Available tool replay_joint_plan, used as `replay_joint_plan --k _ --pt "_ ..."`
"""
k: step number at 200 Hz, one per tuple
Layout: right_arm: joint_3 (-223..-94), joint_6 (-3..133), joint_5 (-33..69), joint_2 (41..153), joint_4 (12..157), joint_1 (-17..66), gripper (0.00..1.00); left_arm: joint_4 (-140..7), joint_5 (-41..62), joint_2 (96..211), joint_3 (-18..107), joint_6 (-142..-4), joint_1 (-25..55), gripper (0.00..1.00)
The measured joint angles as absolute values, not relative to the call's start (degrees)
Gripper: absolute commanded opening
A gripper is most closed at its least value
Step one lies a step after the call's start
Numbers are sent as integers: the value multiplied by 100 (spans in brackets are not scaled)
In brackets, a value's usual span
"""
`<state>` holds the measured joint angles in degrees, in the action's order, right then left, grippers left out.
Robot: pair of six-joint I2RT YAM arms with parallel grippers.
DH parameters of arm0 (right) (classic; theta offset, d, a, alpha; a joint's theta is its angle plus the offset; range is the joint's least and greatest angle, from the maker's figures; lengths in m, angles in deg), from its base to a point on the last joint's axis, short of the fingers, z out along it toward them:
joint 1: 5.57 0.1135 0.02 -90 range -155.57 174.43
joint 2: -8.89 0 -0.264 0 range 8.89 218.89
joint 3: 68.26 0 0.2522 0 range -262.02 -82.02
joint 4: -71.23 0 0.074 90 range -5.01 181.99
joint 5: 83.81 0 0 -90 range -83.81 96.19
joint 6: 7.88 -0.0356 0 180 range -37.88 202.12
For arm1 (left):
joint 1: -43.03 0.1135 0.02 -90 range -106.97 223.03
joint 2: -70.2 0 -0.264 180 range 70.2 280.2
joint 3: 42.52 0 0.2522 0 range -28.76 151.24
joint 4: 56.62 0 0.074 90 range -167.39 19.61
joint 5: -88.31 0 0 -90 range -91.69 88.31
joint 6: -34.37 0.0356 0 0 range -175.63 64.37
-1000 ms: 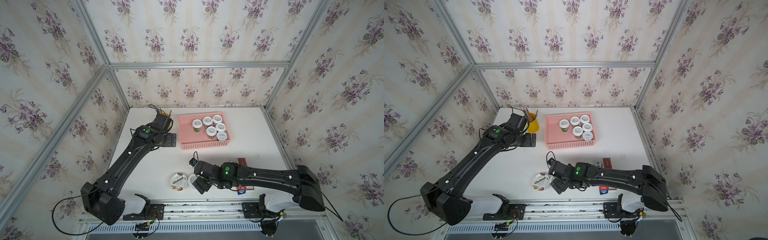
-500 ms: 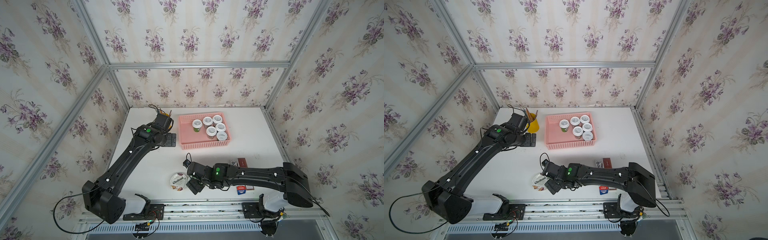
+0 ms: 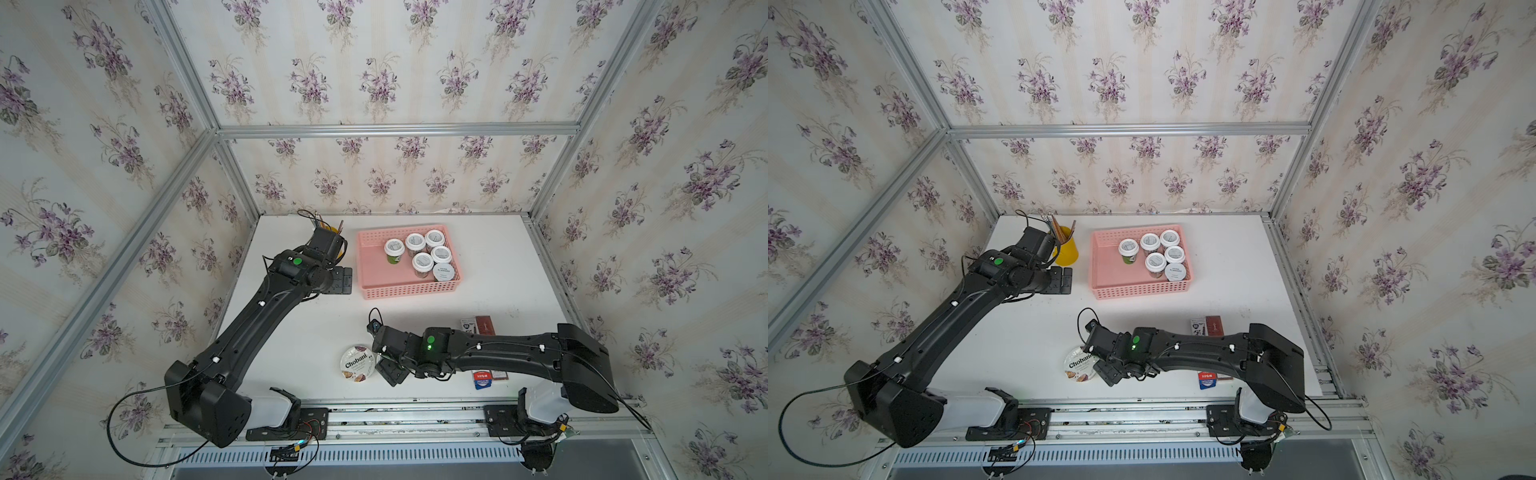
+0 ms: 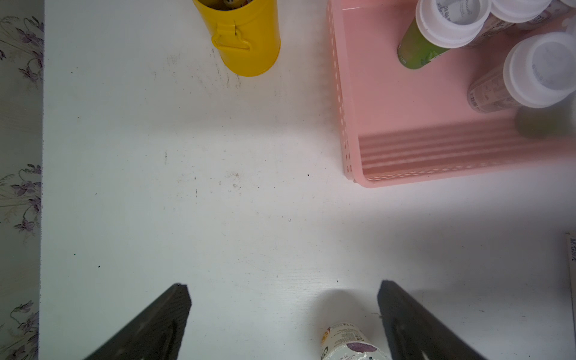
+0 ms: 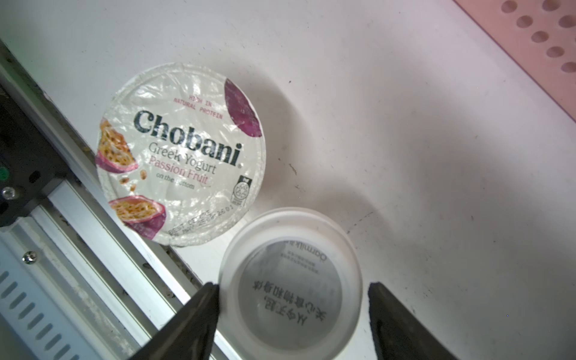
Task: Put the yogurt in the basket
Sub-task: Pick up the yogurt from the center of the board.
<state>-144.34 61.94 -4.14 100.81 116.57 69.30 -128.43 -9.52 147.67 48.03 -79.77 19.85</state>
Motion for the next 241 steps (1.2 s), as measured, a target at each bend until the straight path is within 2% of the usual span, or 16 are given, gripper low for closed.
replay_joint_plan --k 64,145,241 --pt "-14380 6084 -657 10070 11694 6865 77 -12830 -1042 14688 4722 -7975 1985 99" --pt "-14528 6023 -342 9989 11652 6823 95 -12854 -1245 14596 4812 -7870 1985 99" --pt "-14751 6030 -447 10439 11770 6823 95 -12858 -1326 14590 4810 -7811 1991 99"
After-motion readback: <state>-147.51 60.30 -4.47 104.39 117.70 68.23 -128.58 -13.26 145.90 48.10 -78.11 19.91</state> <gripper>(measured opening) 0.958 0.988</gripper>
